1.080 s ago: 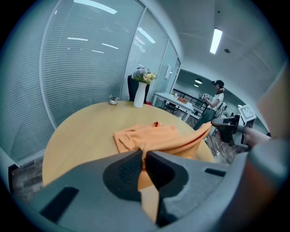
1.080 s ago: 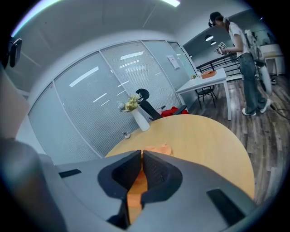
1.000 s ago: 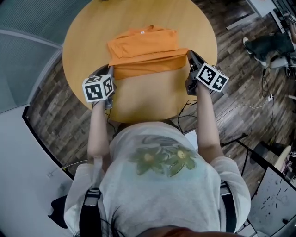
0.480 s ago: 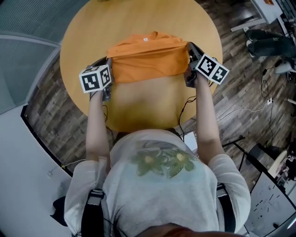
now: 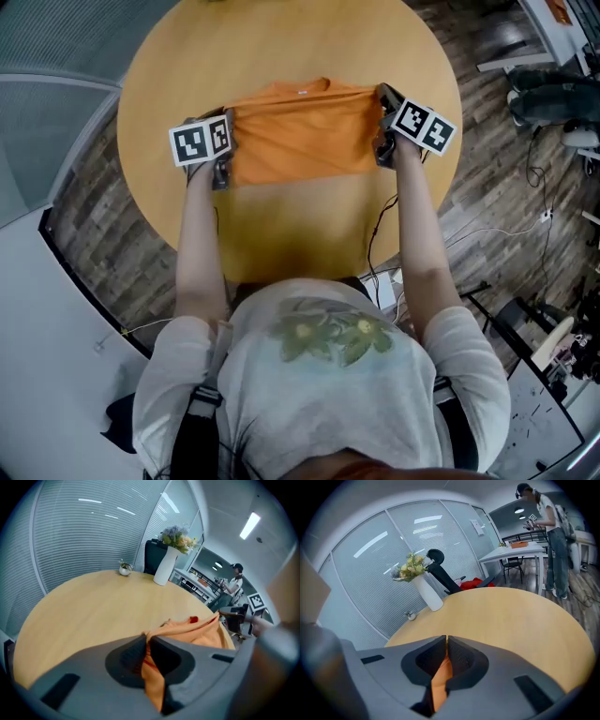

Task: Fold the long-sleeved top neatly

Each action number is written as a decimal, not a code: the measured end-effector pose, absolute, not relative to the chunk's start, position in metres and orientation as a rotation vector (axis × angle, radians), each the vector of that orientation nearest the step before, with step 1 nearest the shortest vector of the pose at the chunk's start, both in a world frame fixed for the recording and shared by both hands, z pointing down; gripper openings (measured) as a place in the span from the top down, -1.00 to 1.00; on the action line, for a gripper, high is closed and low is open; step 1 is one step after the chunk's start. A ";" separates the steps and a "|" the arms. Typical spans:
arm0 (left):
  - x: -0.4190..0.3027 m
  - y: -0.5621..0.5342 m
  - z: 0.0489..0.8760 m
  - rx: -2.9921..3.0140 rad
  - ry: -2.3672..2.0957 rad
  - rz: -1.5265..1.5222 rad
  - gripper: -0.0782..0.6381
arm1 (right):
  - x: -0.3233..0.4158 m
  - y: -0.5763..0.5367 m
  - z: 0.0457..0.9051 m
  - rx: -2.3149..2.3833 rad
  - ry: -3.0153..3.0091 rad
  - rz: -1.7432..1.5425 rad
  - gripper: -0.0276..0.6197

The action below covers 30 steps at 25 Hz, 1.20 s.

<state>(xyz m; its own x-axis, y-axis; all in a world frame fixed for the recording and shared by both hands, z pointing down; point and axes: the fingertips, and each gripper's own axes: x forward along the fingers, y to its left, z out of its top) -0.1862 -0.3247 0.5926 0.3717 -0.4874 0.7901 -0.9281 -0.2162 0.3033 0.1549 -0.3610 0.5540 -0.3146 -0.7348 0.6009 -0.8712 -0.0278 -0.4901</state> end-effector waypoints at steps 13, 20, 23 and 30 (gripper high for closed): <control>-0.195 -0.359 0.619 1.793 -1.274 0.718 0.71 | 0.159 -0.396 0.590 1.747 -2.034 1.272 0.83; -0.199 -0.373 0.642 1.752 -1.313 0.844 0.71 | 0.156 -0.399 0.631 1.650 -1.945 1.185 0.82; -0.198 -0.378 0.644 1.746 -1.343 0.915 0.72 | 0.156 -0.398 0.639 1.617 -1.918 1.034 0.82; -0.196 -0.369 0.646 1.728 -1.285 0.990 0.72 | 0.148 -0.392 0.637 1.500 -1.643 0.513 0.83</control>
<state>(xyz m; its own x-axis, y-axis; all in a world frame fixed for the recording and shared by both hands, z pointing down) -0.1961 -0.3691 0.6461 0.1961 -0.3873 0.9008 -0.9699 -0.2122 0.1199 0.1481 -0.3919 0.6369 0.0599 -0.6119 0.7887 -0.9518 0.2032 0.2299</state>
